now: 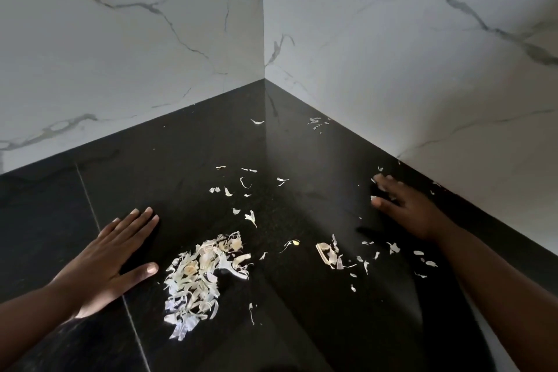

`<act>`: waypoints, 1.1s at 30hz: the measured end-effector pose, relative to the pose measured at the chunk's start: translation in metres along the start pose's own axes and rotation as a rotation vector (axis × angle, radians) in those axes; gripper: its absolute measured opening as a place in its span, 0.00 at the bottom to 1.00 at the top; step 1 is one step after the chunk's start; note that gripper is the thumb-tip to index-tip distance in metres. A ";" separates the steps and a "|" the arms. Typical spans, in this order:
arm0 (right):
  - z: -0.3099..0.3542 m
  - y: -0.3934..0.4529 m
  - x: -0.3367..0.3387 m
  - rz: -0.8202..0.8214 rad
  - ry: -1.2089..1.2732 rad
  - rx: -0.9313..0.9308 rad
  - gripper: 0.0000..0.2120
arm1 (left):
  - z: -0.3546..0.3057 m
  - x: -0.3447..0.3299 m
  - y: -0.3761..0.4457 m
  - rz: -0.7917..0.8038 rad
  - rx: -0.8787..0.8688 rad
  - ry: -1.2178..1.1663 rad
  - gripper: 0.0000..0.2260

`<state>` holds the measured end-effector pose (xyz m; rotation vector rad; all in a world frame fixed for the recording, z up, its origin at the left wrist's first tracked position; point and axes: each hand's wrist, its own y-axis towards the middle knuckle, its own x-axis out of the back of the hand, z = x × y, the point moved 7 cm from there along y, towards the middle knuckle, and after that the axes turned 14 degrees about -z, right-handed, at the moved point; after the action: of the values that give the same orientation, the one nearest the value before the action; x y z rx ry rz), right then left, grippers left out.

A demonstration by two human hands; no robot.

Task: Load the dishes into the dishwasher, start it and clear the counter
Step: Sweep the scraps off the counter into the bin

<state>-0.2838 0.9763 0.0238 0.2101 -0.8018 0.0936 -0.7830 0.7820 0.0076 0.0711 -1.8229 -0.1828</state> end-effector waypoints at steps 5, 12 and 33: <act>0.074 -0.046 -0.064 0.250 -0.078 0.296 0.44 | 0.004 -0.002 0.000 0.003 0.009 -0.005 0.40; 0.084 0.001 -0.039 0.095 0.178 0.144 0.33 | 0.005 -0.004 0.000 0.008 0.012 -0.010 0.38; 0.146 -0.090 -0.121 0.393 -0.088 0.318 0.53 | 0.003 -0.005 0.002 0.044 0.004 0.045 0.39</act>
<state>-0.4555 0.8559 0.0220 0.3563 -0.9061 0.5884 -0.7842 0.7845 0.0027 0.0376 -1.7785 -0.1453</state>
